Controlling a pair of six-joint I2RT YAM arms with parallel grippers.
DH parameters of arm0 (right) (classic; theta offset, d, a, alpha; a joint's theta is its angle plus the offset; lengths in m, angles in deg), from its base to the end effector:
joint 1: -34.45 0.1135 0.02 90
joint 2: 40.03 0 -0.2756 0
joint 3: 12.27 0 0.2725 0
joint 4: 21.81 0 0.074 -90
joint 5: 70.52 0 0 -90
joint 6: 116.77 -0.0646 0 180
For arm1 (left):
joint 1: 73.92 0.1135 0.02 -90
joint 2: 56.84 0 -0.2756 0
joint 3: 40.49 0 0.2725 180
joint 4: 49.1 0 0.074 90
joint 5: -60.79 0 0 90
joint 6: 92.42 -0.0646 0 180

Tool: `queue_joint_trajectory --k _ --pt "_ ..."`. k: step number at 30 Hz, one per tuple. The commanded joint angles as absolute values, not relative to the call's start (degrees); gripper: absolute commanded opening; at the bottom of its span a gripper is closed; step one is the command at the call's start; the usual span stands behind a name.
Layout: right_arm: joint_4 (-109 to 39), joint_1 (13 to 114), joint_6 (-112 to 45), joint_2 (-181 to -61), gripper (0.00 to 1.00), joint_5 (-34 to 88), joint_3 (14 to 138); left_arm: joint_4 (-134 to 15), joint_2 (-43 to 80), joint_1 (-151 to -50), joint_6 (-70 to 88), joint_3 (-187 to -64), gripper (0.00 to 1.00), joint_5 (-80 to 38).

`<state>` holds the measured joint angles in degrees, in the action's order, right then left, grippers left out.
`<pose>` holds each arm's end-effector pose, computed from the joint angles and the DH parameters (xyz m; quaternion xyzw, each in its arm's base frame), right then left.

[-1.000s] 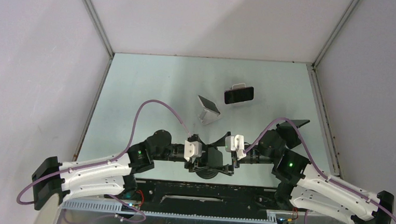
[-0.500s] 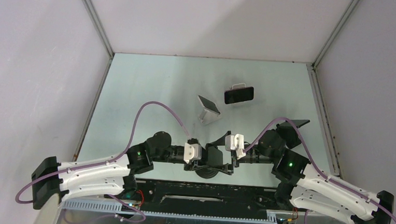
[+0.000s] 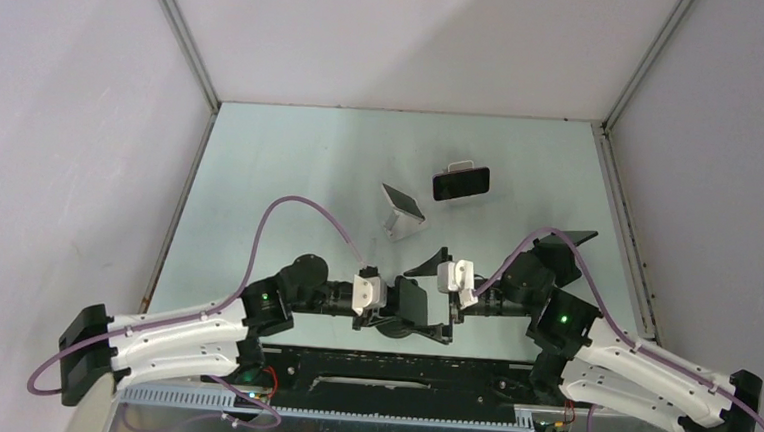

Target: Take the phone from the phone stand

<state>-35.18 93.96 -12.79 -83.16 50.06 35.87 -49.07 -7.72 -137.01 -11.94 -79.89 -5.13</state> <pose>0.0826 0.2050 0.3069 -0.5748 0.4818 0.4280 0.5042 0.0848 -0.2253 0.2535 0.5510 0.5227 -0.4265 0.4912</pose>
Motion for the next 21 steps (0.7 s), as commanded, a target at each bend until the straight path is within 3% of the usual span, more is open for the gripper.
queue_joint_trajectory --k 1,9,21 --pt "-33.31 94.30 -14.44 -80.54 0.99 50.24 36.75 -42.67 -10.90 -137.02 -14.41 -80.16 0.00 -5.54" --pt "-37.13 94.36 -18.63 -75.35 0.99 50.69 36.75 -46.16 -12.01 -137.02 -13.26 -80.41 0.00 -4.98" --pt "-44.37 93.22 -36.31 -71.41 0.99 35.05 37.83 -49.96 -18.92 -136.93 -8.94 -80.15 0.00 -14.50"
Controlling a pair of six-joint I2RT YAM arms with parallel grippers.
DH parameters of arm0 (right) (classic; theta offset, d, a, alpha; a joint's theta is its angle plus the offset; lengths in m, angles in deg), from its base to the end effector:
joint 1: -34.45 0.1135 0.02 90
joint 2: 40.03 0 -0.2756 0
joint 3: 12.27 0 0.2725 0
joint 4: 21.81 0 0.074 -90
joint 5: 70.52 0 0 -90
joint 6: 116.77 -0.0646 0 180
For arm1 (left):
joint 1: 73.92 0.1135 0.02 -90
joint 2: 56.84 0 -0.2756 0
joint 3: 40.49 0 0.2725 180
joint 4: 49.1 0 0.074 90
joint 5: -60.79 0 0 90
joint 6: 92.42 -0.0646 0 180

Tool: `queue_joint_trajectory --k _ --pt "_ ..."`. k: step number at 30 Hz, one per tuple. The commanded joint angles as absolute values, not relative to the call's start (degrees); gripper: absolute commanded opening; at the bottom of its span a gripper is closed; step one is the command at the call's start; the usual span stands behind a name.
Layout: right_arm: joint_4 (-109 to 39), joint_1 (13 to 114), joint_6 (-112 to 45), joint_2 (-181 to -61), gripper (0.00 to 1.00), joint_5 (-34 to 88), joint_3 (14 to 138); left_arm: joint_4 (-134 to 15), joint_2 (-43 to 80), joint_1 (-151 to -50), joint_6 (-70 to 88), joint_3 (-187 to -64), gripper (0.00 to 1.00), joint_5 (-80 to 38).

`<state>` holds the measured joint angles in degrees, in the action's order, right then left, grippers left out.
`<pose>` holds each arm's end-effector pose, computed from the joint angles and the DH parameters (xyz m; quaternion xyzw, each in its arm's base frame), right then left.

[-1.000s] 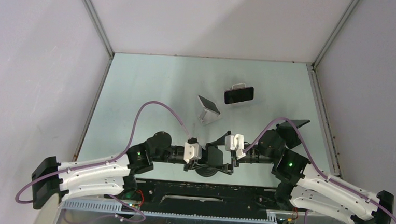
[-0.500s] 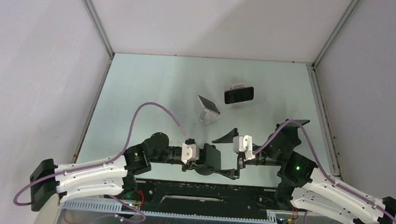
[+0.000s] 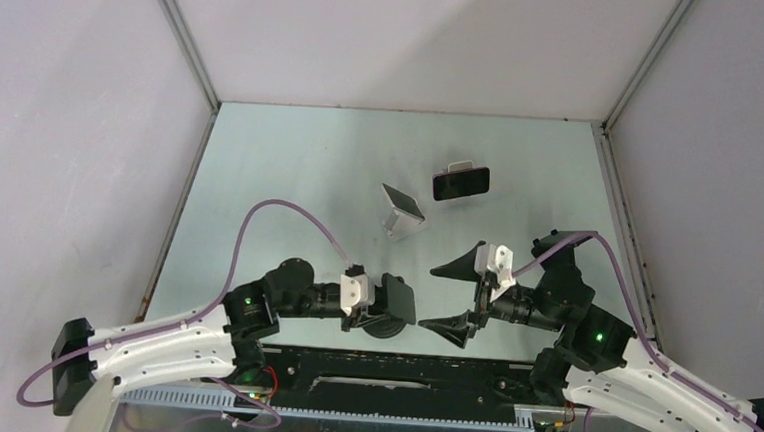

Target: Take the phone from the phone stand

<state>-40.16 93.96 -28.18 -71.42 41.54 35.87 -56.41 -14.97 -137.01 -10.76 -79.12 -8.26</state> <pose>0.0702 0.1670 0.3318 -0.4583 0.5504 0.4651 0.5203 0.0785 -0.2056 0.2575 0.5358 0.5462 -0.4131 0.4938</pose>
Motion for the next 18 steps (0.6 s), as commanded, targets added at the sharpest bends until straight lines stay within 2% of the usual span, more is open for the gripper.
queue_joint_trajectory --k 1,7,13,18 --pt "-45.34 92.45 -37.57 -71.80 0.99 34.91 38.64 -50.18 -19.20 -136.93 -7.61 -80.05 0.00 -15.57" --pt "-50.80 87.88 -39.16 -73.74 1.00 33.01 40.21 -52.21 -21.67 -136.93 -4.79 -79.44 0.00 -18.39" --pt "-50.45 85.46 -36.77 -74.57 0.98 42.09 40.53 -52.50 -22.23 -136.94 -2.81 -79.09 0.00 -17.03" --pt "-49.48 85.76 -35.40 -77.18 0.96 45.08 41.92 -51.13 -22.20 -137.01 0.24 -78.57 0.00 -15.48"
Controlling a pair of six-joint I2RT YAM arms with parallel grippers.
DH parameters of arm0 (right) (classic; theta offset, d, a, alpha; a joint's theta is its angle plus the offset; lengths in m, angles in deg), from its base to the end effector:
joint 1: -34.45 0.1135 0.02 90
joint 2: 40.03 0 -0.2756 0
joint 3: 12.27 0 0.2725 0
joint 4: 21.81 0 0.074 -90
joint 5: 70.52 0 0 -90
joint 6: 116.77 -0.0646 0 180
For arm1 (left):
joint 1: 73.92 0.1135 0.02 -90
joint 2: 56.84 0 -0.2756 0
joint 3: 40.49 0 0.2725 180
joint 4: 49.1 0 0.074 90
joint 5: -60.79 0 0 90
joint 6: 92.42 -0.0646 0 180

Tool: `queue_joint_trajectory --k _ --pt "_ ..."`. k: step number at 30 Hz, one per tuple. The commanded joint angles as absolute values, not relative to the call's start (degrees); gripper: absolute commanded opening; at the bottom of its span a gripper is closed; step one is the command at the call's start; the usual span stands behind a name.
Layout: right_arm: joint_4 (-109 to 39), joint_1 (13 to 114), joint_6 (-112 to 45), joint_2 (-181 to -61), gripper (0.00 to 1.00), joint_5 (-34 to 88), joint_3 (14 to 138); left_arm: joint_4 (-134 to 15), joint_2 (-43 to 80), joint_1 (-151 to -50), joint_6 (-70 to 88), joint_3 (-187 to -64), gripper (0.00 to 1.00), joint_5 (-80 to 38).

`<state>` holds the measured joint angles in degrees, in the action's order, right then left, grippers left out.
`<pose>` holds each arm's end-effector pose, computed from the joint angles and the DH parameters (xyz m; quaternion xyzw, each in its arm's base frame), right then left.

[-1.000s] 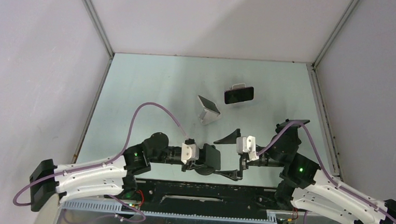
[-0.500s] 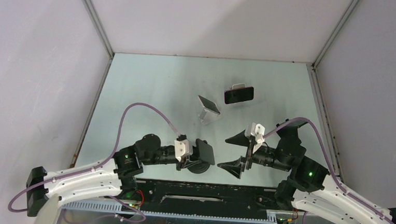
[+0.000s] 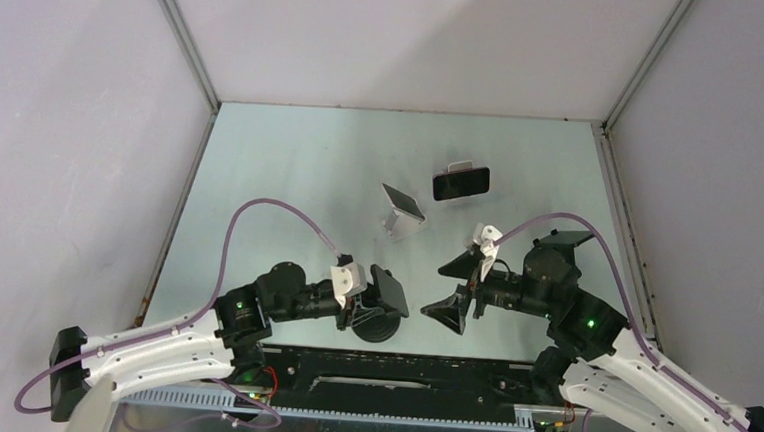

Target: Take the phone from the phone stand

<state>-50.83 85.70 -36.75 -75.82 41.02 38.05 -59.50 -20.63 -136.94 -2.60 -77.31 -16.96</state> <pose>0.1005 0.1631 0.3095 -0.3808 0.6866 0.4335 0.4424 0.0809 -0.1891 0.2559 0.4570 0.6117 -0.4035 0.5041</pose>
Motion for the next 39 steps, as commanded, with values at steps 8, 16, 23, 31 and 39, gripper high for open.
queue_joint_trajectory --k 8,16,23,31,39 --pt "-43.92 89.65 -29.56 -79.51 0.94 47.69 42.28 -50.29 -22.39 -137.11 3.10 -77.81 0.00 -16.57" --pt "-39.28 91.17 -22.73 -82.57 0.96 53.29 42.28 -52.72 -20.87 -137.22 2.11 -79.60 0.00 -14.31" --pt "-35.21 90.87 -23.56 -85.90 0.97 56.72 42.28 -52.17 -18.22 -137.18 0.09 -80.32 0.00 -5.77" --pt "-34.26 90.81 -24.37 -91.07 0.97 56.63 44.86 -51.17 -17.21 -137.20 -0.83 -80.41 0.00 -4.37" --pt "-34.27 92.47 -26.46 -92.39 0.96 55.86 44.87 -50.16 -17.43 -137.20 -0.87 -79.59 0.00 -5.20"
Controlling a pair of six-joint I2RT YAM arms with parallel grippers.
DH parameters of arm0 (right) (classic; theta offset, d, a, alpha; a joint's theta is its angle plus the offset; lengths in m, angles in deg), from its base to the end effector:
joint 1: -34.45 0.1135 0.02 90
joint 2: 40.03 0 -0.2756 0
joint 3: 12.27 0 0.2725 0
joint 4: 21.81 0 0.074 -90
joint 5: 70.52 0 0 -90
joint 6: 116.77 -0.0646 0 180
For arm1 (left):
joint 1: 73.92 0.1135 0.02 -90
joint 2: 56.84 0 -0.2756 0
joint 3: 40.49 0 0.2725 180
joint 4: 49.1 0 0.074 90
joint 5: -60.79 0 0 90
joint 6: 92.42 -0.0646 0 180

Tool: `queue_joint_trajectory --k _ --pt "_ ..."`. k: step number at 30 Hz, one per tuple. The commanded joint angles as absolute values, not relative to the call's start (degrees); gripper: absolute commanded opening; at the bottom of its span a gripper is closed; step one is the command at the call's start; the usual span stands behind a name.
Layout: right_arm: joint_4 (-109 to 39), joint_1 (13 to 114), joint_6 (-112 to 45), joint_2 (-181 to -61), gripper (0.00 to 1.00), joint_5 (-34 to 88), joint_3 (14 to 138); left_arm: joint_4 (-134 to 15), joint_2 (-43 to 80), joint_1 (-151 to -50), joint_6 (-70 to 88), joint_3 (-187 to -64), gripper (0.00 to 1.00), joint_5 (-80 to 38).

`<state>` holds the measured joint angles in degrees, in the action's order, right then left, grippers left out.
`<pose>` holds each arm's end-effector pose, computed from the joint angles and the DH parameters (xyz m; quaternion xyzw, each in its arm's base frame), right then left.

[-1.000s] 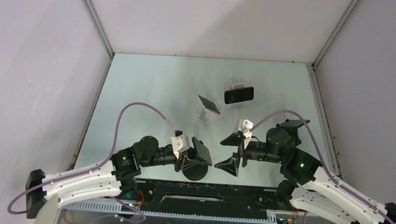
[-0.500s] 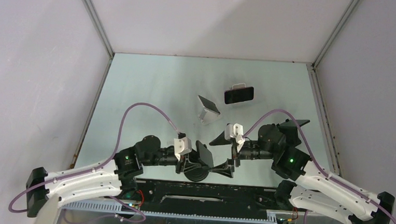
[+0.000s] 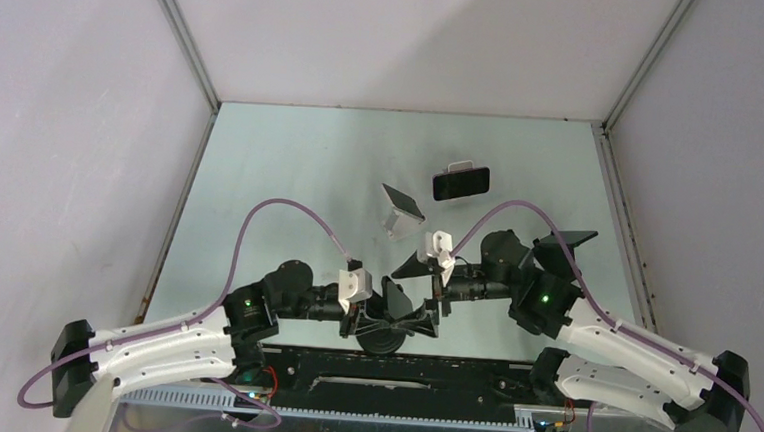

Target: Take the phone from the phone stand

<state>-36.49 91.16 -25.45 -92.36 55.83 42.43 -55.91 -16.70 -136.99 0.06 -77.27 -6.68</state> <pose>0.1036 0.2275 0.3160 -0.5300 0.5522 0.4921 0.4147 0.0744 -0.2010 0.2516 0.4877 0.5863 -0.4666 0.4480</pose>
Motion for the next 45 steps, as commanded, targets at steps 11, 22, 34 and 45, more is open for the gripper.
queue_joint_trajectory --k 11,22,34,45 --pt "-35.76 94.54 -26.46 -94.03 0.87 54.82 44.90 -50.64 -17.48 -137.20 -1.01 -79.73 0.00 -4.52" --pt "-35.13 94.56 -26.22 -96.12 0.71 57.08 44.92 -50.32 -17.19 -137.20 -1.06 -79.30 0.00 -2.71" --pt "-38.67 94.50 -24.49 -97.77 0.55 57.04 46.91 -51.59 -17.41 -137.20 -1.53 -79.02 0.00 -1.52" --pt "-38.46 94.49 -24.77 -97.99 0.88 58.01 47.49 -51.46 -18.59 -137.20 -1.26 -77.98 0.00 -2.12"
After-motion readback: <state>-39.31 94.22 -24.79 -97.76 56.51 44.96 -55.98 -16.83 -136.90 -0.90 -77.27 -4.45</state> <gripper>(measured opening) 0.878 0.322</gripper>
